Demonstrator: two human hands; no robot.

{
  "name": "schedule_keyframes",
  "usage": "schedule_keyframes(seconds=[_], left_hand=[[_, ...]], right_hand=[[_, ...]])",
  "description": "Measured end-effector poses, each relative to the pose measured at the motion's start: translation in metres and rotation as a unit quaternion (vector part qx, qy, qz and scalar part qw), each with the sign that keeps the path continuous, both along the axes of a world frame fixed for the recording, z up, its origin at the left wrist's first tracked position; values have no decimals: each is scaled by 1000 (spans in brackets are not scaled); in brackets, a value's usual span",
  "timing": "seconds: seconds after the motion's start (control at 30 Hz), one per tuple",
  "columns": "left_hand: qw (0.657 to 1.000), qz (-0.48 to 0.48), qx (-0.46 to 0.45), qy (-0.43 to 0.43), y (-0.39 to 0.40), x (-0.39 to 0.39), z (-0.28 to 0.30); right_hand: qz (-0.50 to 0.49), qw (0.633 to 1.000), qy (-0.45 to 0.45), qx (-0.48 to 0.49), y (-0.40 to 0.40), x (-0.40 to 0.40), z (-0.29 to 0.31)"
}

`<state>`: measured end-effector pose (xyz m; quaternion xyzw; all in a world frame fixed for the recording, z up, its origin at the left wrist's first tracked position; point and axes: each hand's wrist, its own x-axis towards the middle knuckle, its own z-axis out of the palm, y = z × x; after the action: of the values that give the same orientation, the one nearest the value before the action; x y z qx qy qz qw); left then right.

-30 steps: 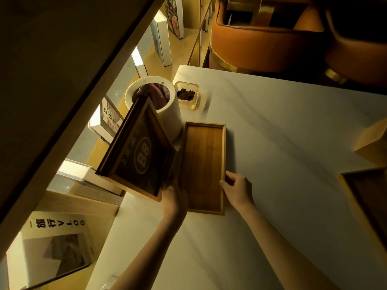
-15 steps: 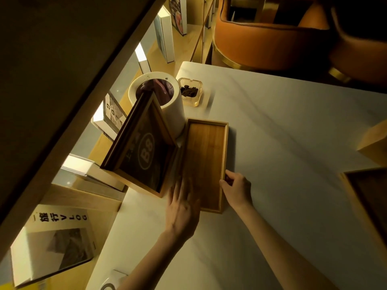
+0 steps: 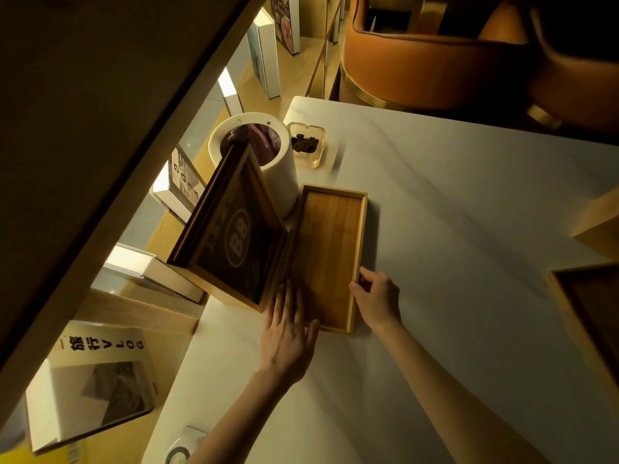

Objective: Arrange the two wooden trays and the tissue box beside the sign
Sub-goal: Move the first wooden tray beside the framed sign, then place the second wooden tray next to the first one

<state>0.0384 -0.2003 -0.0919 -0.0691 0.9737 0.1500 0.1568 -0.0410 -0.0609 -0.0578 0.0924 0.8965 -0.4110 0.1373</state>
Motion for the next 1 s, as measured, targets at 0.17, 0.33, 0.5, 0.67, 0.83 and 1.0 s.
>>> schedule_keyframes(seconds=[0.17, 0.33, 0.5, 0.67, 0.83, 1.0], left_hand=[[1000, -2, -1, -5, -1, 1, -2], [999, -5, -24, -24, 2, -1, 3], [999, 40, -9, -11, 5, -11, 14], [996, 82, 43, -6, 26, -32, 47], [996, -34, 11, 81, 76, -45, 80], [985, -91, 57, 135, 153, -42, 88]], right_hand=[[15, 1000, 5, 12, 0, -1, -6], [93, 994, -13, 52, 5, -7, -7], [200, 967, 4, 157, 20, -4, 7], [307, 919, 61, 238, 44, 10, 29], [281, 898, 144, 306, 98, 20, 51], [200, 911, 197, 303, 188, 32, 69]])
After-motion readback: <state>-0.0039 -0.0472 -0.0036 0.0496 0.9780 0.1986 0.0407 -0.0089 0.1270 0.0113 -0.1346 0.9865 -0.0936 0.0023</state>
